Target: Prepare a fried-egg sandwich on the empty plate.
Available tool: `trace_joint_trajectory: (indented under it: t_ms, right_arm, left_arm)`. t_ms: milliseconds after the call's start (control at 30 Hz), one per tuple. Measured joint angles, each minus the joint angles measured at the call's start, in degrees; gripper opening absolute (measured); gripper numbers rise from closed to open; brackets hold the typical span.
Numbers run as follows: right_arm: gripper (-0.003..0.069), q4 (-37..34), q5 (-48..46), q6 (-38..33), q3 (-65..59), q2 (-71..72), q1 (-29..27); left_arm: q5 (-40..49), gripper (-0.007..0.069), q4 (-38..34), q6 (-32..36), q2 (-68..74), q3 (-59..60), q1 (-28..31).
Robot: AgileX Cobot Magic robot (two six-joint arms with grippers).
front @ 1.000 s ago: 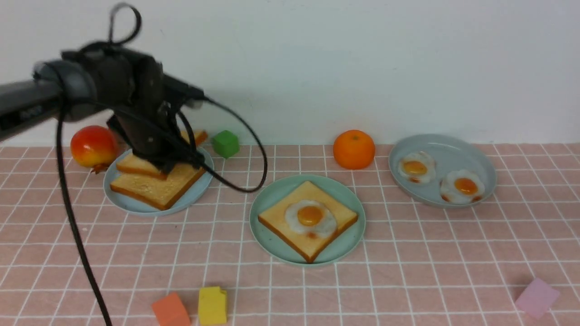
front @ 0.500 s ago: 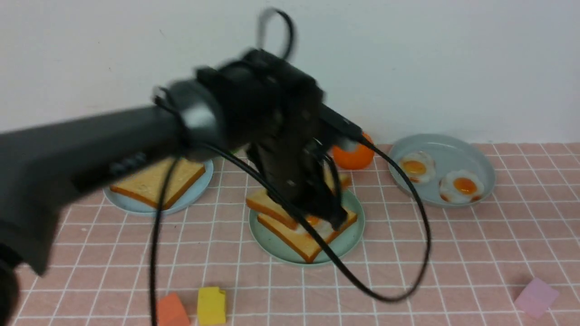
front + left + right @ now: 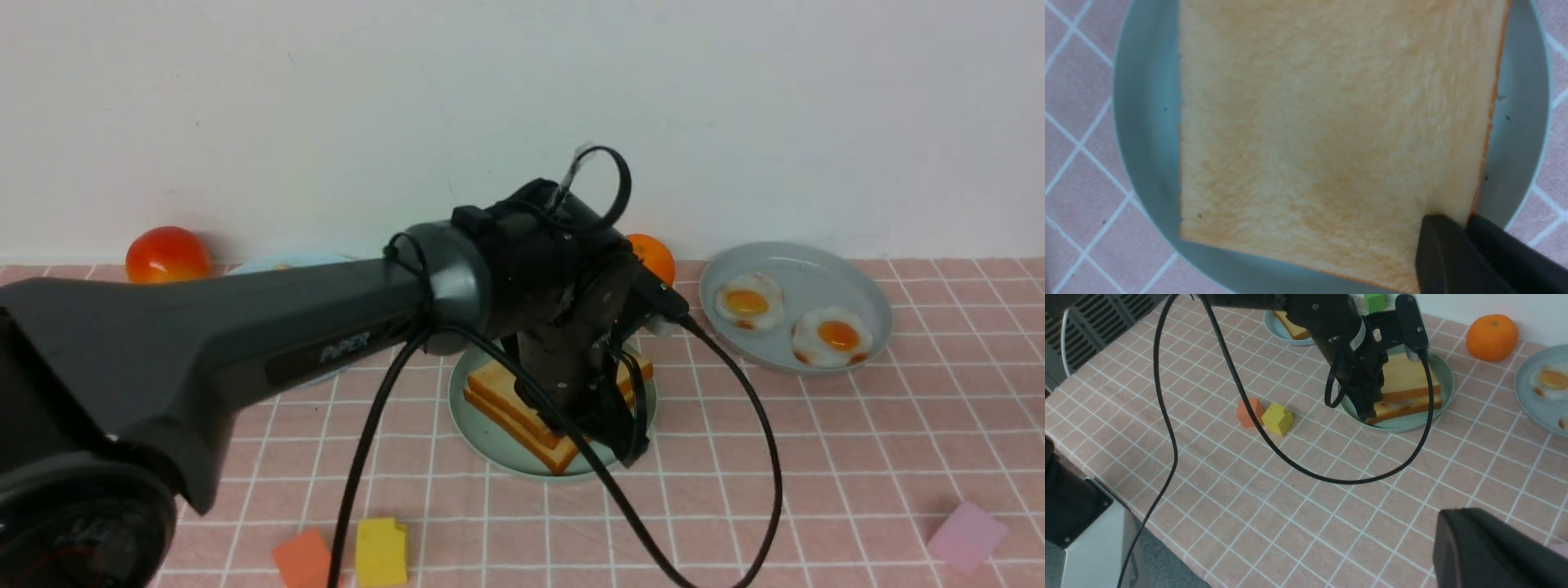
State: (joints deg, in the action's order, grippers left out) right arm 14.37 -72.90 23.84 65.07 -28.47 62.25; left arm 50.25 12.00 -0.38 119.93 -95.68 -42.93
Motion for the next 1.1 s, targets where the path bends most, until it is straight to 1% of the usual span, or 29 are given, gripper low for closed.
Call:
trace_joint_trajectory:
  t_ms: [233, 300, 433, 467, 533, 567, 667, 700, 800, 900, 967, 1033, 1067, 1100]
  right_arm:
    - [0.0006, -0.1, 0.0, -0.1, 0.0, 0.0, 0.0]
    - [0.0006, -0.1, 0.0, -0.1, 0.0, 0.0, 0.0]
    - [0.0006, -0.1, 0.0, -0.1, 0.0, 0.0, 0.0]
    - [0.0006, -0.1, 0.0, -0.1, 0.0, 0.0, 0.0]
    - [0.0006, -0.2, 0.0, -0.1, 0.0, 0.0, 0.0]
    - [0.0006, -0.3, 0.0, -0.1, 0.0, 0.0, 0.0]
    - [0.0006, -0.3, 0.0, -0.2, 0.0, 0.0, 0.0]
    - [0.0006, -0.3, 0.0, -0.2, 0.0, 0.0, 0.0]
    - [0.0006, -0.4, 0.0, -0.2, 0.0, 0.0, 0.0]
    - [0.0006, -0.3, 0.0, -0.2, 0.0, 0.0, 0.0]
    - [0.0006, -0.3, 0.0, -0.2, 0.0, 0.0, 0.0]
    - [0.0006, -0.3, 0.0, -0.2, 0.0, 0.0, 0.0]
    - [0.0006, -0.3, 0.0, -0.2, 0.0, 0.0, 0.0]
    - [0.0006, -0.3, 0.0, -0.2, 0.0, 0.0, 0.0]
  left_arm:
    - [-0.5, 0.0007, 0.6, -2.7, 1.4, 0.0, 0.0]
    - [-0.9, 0.0028, 0.6, -3.2, 1.5, -0.1, 0.0]
    - [-1.9, 0.0109, 0.7, -3.5, 1.5, -0.1, 0.0]
    - [-2.3, 0.0163, 0.7, -3.6, 1.5, -0.1, 0.0]
    - [-2.5, 0.0239, 0.8, -3.6, 1.5, -0.1, 0.0]
    - [-2.5, 0.0255, 0.8, -3.6, 1.5, -0.1, 0.0]
    - [-2.2, 0.0355, 0.8, -3.6, 1.1, -0.1, 0.0]
    - [-2.0, 0.0376, 0.8, -3.6, 0.8, -0.1, 0.0]
    - [0.2, 0.0407, 0.3, -3.9, -0.7, -0.4, 0.0]
    - [3.5, 0.0406, -1.9, -4.1, -3.5, -1.5, 0.0]
    - [5.4, 0.0375, -5.6, -4.1, -7.2, -2.2, 0.0]
    - [6.7, 0.0314, -10.3, -4.1, -11.9, -2.5, 0.0]
    - [7.3, 0.0273, -12.7, -3.7, -14.5, -2.5, 0.0]
    - [8.3, 0.0216, -15.3, -2.5, -17.9, -2.5, 0.0]
